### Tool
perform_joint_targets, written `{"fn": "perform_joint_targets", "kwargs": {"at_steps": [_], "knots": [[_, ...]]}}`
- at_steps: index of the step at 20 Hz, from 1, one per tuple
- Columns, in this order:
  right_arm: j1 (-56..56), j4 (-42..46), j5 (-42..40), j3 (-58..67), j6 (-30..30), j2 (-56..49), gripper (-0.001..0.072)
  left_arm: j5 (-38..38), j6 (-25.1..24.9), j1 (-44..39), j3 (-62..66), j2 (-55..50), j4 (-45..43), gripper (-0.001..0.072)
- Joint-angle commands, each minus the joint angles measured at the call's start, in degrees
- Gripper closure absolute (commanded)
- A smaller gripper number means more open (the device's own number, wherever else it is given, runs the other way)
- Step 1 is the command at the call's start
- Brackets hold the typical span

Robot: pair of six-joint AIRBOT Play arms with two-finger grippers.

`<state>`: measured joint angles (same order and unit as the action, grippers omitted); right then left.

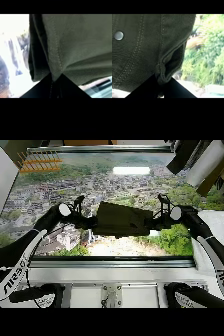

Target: Fold the clothes and pants, and hang the long-sleeved shirts on hangers.

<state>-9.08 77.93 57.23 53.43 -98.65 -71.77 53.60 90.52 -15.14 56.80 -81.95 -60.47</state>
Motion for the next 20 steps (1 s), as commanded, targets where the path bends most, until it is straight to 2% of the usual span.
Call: {"fn": "perform_joint_targets", "kwargs": {"at_steps": [1,8,9,10,11,12,15,19,20], "knots": [[-2.0,0.3,-3.5,-5.2,-1.2,0.1,0.0680,-7.4,-0.1,-1.4,-7.7,0.7,1.5,0.0686],[-2.5,-4.1,-4.9,-6.5,-1.2,-2.0,0.0669,-8.6,-0.1,-1.3,-8.2,0.7,2.1,0.0684],[-2.5,-5.5,-4.9,-6.5,-1.1,-2.1,0.0666,-8.2,-0.1,-1.3,-8.1,0.9,2.1,0.0545],[-2.4,-7.7,-4.9,-6.4,0.6,-1.8,0.0570,-7.4,-0.1,-1.3,-7.3,1.4,1.6,0.0256],[-2.3,-9.2,-4.8,-6.1,2.3,-0.8,0.0284,-6.5,-0.3,-1.3,-6.2,2.3,1.4,0.0198],[-1.9,-10.2,-4.2,-5.5,2.9,0.6,0.0103,-5.5,-0.7,-1.2,-4.9,3.6,1.4,0.0198],[2.0,-10.5,1.6,-3.3,5.4,8.0,0.0096,-2.3,-0.7,-0.2,-1.4,9.5,1.5,0.0198],[15.4,-11.5,7.9,-3.1,10.1,15.2,0.0095,-0.9,-0.7,0.4,-0.1,16.2,1.7,0.0198],[19.0,-13.6,8.9,-3.2,12.5,15.0,0.0047,-0.9,-0.7,0.0,-0.1,17.0,1.7,0.0198]]}}
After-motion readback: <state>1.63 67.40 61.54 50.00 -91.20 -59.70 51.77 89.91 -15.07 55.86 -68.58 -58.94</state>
